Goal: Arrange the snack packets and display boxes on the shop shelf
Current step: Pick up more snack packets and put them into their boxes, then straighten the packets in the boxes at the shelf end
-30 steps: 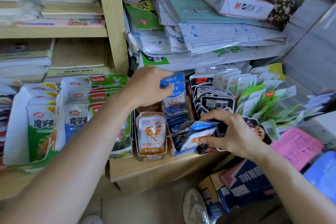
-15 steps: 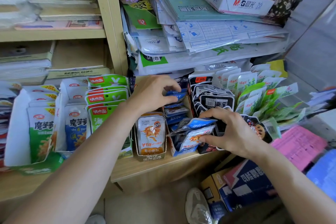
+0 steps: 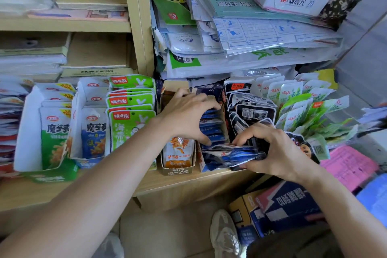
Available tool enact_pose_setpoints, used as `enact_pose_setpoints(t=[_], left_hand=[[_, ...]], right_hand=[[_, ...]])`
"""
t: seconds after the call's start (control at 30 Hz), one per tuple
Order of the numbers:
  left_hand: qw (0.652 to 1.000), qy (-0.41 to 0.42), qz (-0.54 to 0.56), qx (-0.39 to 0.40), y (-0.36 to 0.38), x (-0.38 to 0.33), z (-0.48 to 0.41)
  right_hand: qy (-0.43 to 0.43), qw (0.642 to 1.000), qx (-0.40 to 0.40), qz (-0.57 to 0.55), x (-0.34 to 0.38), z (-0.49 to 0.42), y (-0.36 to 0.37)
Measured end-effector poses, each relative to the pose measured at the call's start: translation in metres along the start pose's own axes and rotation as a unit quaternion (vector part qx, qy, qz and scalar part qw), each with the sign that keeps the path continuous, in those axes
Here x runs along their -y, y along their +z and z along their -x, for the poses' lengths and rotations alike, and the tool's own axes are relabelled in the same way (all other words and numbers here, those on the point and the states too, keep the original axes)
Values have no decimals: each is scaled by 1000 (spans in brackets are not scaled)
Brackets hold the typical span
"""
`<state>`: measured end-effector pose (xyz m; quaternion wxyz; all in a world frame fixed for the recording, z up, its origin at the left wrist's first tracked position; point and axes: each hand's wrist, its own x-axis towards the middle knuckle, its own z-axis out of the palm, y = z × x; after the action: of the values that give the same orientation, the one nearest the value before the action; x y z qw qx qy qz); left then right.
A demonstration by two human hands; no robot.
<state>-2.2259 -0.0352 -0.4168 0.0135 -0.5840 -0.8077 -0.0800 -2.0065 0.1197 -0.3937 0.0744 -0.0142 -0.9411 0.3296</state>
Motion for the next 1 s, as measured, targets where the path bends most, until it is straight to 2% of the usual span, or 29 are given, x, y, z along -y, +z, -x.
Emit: enact_pose_setpoints(t=[0.13, 0.5, 0.73, 0.8, 0.93, 1.0], left_hand=[[1000, 8, -11, -15, 4, 0, -4], [985, 12, 0, -172, 18, 8, 0], [961, 30, 98, -257, 15, 9, -8], [967, 39, 112, -226, 12, 8, -9], [990, 35, 132, -34, -7, 15, -6], [991, 30, 127, 25, -14, 20, -5]], right_hand=[[-1, 1000, 5, -8, 2, -2, -1], [25, 999, 5, -21, 0, -3, 0], [4, 999, -38, -6, -8, -5, 7], [9, 998, -55, 9, -10, -7, 10], [-4, 991, -96, 93, -12, -11, 17], [2, 990, -100, 99, -13, -12, 16]])
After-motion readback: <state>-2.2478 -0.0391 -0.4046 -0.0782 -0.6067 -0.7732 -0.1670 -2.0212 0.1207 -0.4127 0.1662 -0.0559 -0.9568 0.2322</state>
